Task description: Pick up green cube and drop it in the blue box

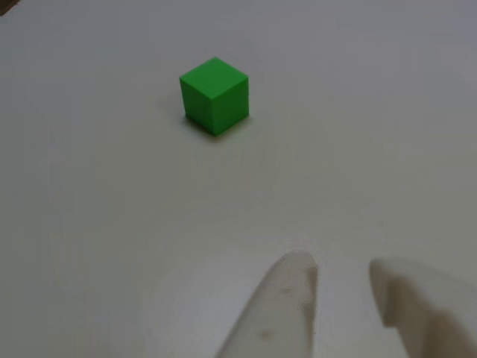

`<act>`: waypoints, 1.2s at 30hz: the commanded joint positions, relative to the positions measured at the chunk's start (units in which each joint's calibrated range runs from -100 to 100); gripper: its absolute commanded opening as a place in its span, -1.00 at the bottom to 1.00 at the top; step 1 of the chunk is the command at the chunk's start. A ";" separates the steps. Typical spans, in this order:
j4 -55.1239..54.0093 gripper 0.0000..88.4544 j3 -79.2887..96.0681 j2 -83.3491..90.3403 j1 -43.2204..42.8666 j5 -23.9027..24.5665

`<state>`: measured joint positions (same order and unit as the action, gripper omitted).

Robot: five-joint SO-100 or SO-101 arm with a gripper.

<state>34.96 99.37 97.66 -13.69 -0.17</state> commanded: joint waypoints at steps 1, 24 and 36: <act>-0.76 -0.95 0.36 -1.51 -0.36 0.05; -0.84 -0.95 -33.22 -38.55 -0.51 -0.10; -0.76 -0.95 -50.36 -55.02 -3.11 0.10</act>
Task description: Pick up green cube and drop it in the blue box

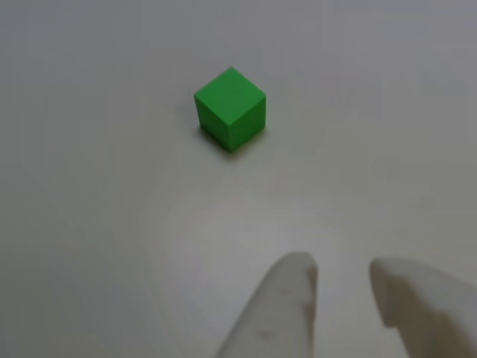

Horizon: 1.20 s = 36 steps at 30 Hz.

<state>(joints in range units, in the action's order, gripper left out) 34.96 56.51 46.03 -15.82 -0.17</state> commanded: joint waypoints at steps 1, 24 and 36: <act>-0.76 -0.95 -9.02 -4.89 -1.36 0.10; -0.76 -0.95 -36.40 -31.73 -4.41 -0.29; -0.59 -0.95 -52.29 -46.53 -1.74 -0.44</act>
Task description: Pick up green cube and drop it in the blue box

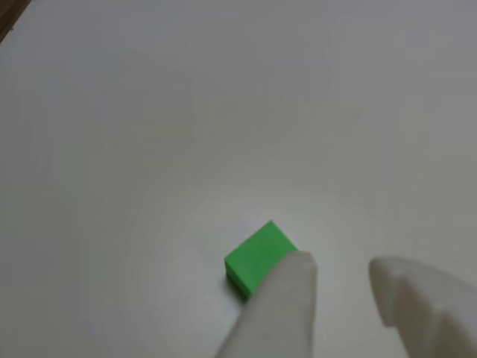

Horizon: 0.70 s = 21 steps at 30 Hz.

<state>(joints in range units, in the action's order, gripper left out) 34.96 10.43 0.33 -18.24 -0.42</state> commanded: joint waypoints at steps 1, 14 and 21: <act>-0.59 -0.95 -6.65 -1.25 0.68 -0.20; -0.27 -0.95 -17.34 -13.54 0.60 -0.20; 10.66 -0.95 -27.30 -19.31 0.60 -0.44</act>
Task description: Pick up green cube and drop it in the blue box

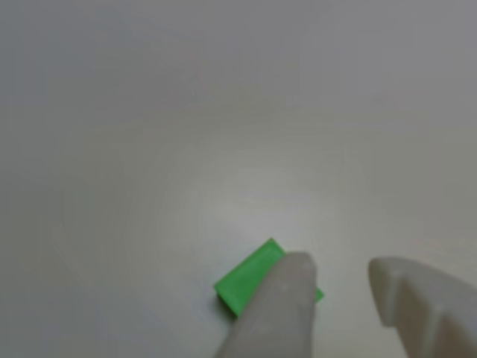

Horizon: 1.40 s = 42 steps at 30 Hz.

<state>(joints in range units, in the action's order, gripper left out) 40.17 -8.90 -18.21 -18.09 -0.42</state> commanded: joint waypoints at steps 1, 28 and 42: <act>7.40 -0.95 -9.68 -1.69 0.54 -0.78; 13.84 -0.95 -20.18 -7.54 0.08 -15.19; 17.76 -0.94 -22.16 -9.63 -1.52 -15.29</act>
<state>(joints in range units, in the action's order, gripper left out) 55.40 -25.19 -28.40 -18.52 -15.51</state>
